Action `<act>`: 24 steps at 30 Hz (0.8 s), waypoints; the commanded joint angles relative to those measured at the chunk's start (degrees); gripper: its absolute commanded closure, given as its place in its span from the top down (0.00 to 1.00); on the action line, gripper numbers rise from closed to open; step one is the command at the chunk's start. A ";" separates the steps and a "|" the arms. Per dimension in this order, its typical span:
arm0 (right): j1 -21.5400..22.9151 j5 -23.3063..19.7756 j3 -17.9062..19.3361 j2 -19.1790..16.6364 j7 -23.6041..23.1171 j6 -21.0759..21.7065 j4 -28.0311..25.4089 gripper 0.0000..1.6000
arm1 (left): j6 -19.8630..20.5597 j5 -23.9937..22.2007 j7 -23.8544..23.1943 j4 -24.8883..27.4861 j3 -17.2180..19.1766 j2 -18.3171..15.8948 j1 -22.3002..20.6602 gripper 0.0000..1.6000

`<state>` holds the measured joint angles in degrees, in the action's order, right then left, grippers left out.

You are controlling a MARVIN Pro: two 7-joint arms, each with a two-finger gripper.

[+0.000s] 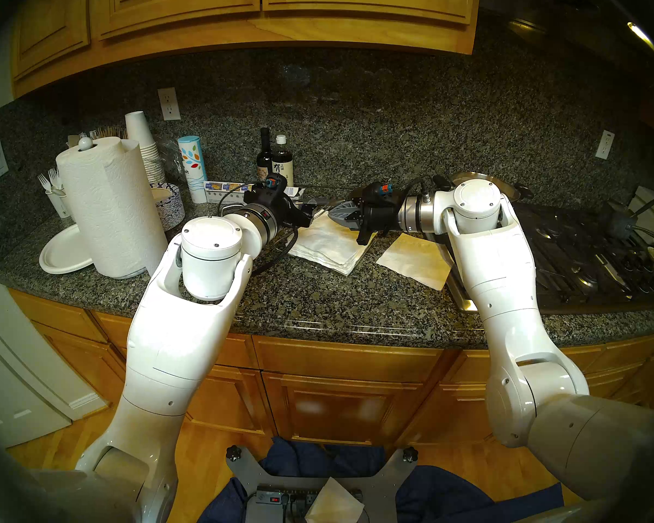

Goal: Take napkin out of napkin holder

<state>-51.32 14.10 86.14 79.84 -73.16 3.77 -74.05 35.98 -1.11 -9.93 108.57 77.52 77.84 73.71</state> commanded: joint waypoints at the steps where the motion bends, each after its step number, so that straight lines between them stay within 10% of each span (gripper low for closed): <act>1: 1.91 -0.50 0.79 -0.15 -0.06 0.00 -1.27 0.35 | -0.92 0.33 0.99 3.23 1.98 -0.12 -2.14 1.00; 24: -1.97 -0.24 2.41 -2.23 -0.33 1.27 -3.64 0.36 | -0.33 0.27 1.72 8.27 4.61 -1.26 0.32 1.00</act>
<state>-53.23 14.27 87.49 78.03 -73.75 4.54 -74.54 36.18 -0.52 -8.10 114.31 81.42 76.48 75.26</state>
